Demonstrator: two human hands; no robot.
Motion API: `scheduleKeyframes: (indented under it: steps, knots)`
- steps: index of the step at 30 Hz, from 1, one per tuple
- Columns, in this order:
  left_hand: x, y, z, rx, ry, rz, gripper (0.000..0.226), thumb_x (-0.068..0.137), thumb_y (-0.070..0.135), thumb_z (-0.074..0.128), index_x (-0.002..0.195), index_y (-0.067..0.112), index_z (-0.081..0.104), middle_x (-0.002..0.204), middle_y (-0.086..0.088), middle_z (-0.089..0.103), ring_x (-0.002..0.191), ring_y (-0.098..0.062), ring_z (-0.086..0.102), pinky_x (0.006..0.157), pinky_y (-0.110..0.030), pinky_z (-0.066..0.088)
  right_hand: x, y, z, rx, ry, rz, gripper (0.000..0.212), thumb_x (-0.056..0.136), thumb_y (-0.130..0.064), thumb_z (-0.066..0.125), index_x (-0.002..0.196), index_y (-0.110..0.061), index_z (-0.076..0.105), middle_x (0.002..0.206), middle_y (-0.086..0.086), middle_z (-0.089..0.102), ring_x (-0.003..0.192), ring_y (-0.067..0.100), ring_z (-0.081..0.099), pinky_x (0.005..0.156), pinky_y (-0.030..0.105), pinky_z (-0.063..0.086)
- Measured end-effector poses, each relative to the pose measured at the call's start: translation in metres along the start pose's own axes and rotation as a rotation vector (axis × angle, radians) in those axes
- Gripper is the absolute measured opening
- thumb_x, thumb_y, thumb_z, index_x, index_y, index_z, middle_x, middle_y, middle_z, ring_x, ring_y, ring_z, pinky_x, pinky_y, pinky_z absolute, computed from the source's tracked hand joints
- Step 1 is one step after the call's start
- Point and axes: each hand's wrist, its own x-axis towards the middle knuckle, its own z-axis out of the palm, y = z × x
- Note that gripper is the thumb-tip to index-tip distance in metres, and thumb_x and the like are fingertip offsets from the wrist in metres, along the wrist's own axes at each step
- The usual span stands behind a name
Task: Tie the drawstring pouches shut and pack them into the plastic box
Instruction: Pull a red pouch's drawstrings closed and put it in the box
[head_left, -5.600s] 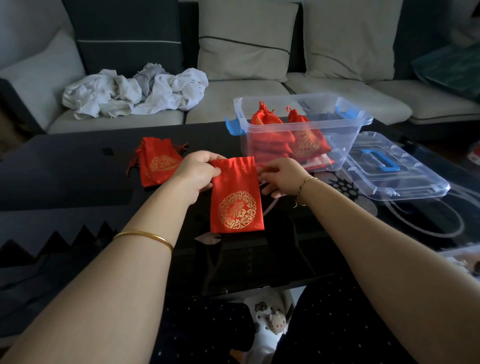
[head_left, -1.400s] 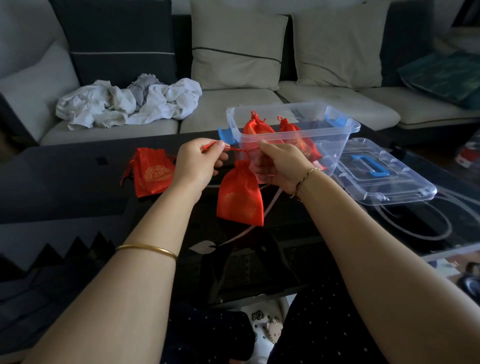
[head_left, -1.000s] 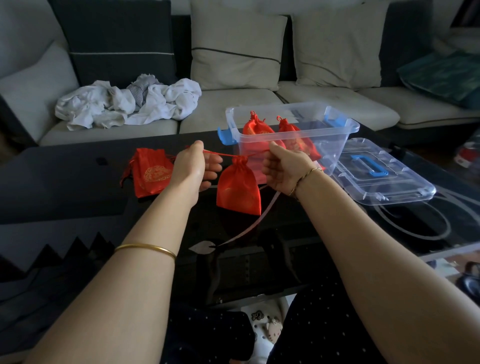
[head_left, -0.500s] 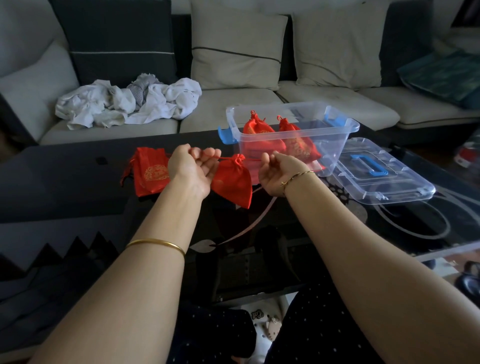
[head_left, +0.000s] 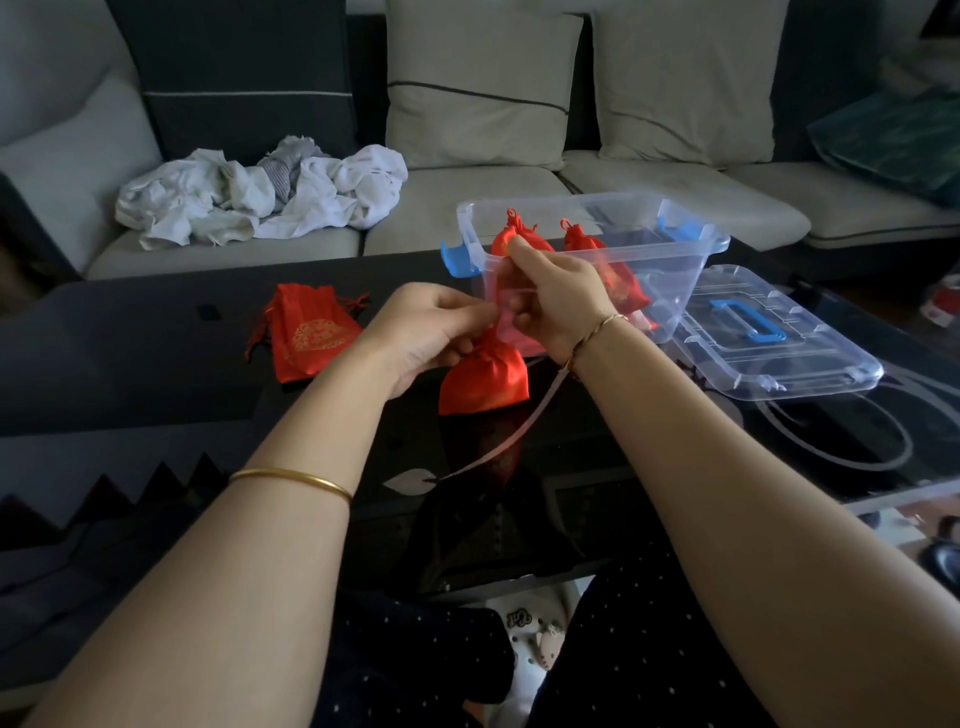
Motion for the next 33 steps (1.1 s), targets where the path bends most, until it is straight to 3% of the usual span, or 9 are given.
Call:
scheduleKeyframes:
  steps: [7,10,14,17,21,26,29,33]
  knots:
    - [0.0036,-0.0018,0.0057,0.026,-0.002,0.045,0.014,0.079,0.028,0.073,0.067,0.023,0.071,0.049,0.009,0.057,0.046,-0.004,0.05,0.049,-0.021,0.041,-0.0043,0.0003,-0.0013,-0.196,-0.072,-0.071,0.032,0.093,-0.034,0.054,0.071,-0.013,0.066,0.067,0.007,0.052,0.046,0.009,0.037,0.044,0.019,0.033]
    - [0.0049,-0.001,0.0081,0.016,0.012,0.033,0.015,0.083,0.026,0.069,0.068,0.022,0.069,0.048,0.01,0.057,0.047,-0.004,0.05,0.047,-0.02,0.041,-0.0042,-0.0009,-0.003,-0.145,-0.077,-0.082,0.031,0.094,-0.032,0.053,0.072,-0.013,0.066,0.059,-0.002,0.055,0.044,0.008,0.035,0.041,0.018,0.029]
    - [0.0043,0.0005,0.0092,-0.021,-0.007,0.003,0.015,0.085,0.026,0.067,0.07,0.021,0.067,0.052,0.009,0.058,0.048,-0.004,0.051,0.042,-0.017,0.04,-0.0041,-0.001,-0.0035,-0.132,-0.068,0.015,0.034,0.098,-0.031,0.046,0.076,-0.009,0.06,0.054,-0.004,0.058,0.042,0.009,0.04,0.041,0.02,0.034]
    - [0.003,0.0009,0.0094,-0.05,-0.002,-0.014,0.013,0.083,0.026,0.069,0.072,0.018,0.066,0.051,0.01,0.058,0.046,-0.003,0.05,0.042,-0.017,0.039,-0.0058,-0.0023,-0.0026,-0.244,-0.061,0.106,0.031,0.099,-0.032,0.039,0.092,-0.007,0.055,0.064,0.005,0.055,0.044,0.012,0.045,0.044,0.022,0.037]
    - [0.0031,0.0011,0.0072,-0.087,0.041,-0.031,0.015,0.087,0.017,0.063,0.072,0.018,0.064,0.054,0.007,0.059,0.046,-0.004,0.051,0.041,-0.018,0.038,-0.0064,-0.0042,-0.0014,-0.291,-0.088,0.091,0.02,0.096,-0.011,0.04,0.105,0.0,0.055,0.065,0.008,0.055,0.048,0.015,0.049,0.045,0.023,0.04]
    - [0.0019,0.0014,0.0059,-0.111,0.109,-0.052,0.017,0.09,0.013,0.058,0.074,0.019,0.06,0.05,0.008,0.061,0.042,-0.002,0.053,0.04,-0.015,0.039,-0.0081,-0.0013,-0.0039,-0.411,-0.154,-0.019,0.008,0.086,0.004,0.052,0.088,-0.003,0.055,0.068,0.011,0.056,0.058,0.019,0.054,0.057,0.028,0.046]
    - [0.0018,0.0016,0.0061,-0.131,0.14,-0.066,0.016,0.09,0.012,0.058,0.075,0.018,0.059,0.054,0.004,0.06,0.045,-0.003,0.054,0.041,-0.016,0.042,-0.0099,0.0001,-0.0055,-0.599,-0.198,-0.141,0.018,0.079,0.003,0.064,0.073,-0.012,0.057,0.075,0.014,0.058,0.07,0.025,0.055,0.068,0.037,0.051]
    - [0.0019,0.003,0.008,-0.166,0.176,-0.092,0.015,0.091,0.009,0.057,0.077,0.014,0.059,0.046,0.005,0.059,0.04,-0.002,0.055,0.039,-0.015,0.042,-0.0096,0.002,-0.0055,-0.737,-0.191,-0.286,0.011,0.075,-0.004,0.071,0.078,-0.011,0.064,0.079,0.006,0.062,0.073,0.015,0.056,0.079,0.037,0.052]
